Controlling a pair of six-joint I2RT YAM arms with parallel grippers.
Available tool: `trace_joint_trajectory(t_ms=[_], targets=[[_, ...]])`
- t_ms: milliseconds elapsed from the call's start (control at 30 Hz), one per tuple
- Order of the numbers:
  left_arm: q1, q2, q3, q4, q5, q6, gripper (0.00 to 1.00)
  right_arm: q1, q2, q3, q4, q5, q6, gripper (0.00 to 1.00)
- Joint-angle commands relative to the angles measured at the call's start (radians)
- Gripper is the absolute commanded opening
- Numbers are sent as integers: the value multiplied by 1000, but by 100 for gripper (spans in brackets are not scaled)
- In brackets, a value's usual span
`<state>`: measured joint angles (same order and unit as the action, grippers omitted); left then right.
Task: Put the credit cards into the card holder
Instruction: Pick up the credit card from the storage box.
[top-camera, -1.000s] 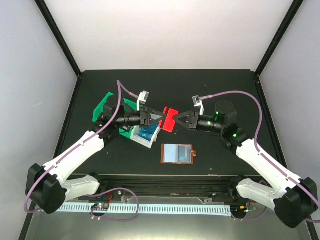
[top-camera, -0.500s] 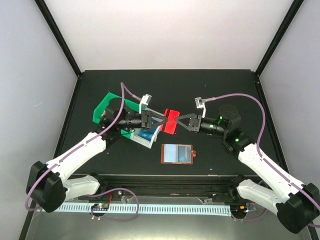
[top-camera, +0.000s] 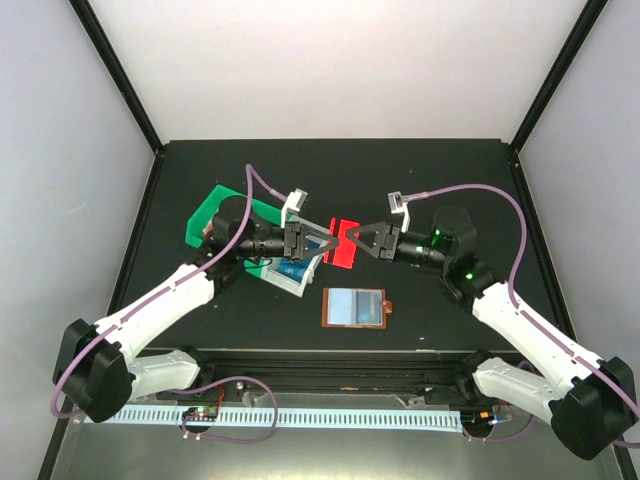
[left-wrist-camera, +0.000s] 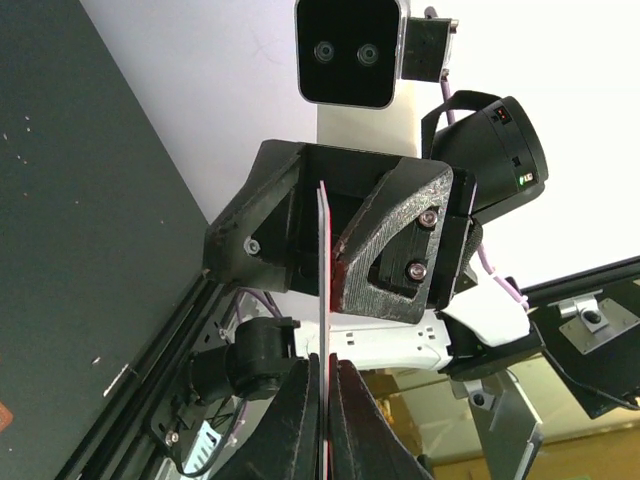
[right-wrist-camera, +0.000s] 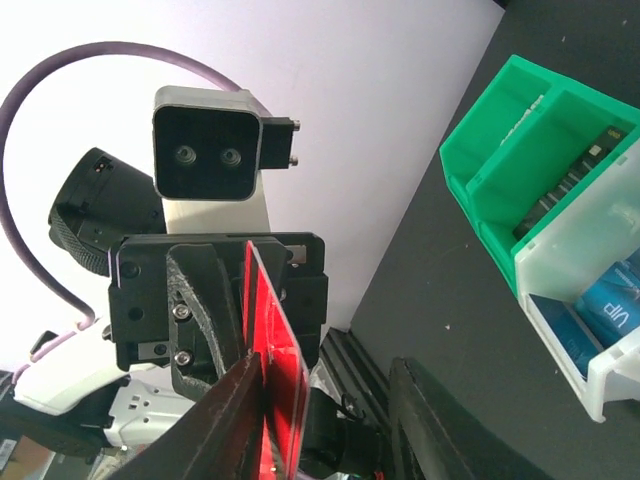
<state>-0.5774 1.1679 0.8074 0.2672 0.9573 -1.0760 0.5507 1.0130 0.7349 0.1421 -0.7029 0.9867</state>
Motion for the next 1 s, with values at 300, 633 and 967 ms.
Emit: trace_joint_trajectory(t_ms=[300, 633, 967], targets=[[-7, -35, -4, 6, -21, 57, 38, 9, -47, 30, 45, -15, 6, 1], [-9, -34, -10, 33, 34, 56, 29, 10, -18, 55, 12, -5, -2, 7], [-8, -33, -23, 39, 30, 50, 16, 9, -60, 69, -164, 250, -48, 11]])
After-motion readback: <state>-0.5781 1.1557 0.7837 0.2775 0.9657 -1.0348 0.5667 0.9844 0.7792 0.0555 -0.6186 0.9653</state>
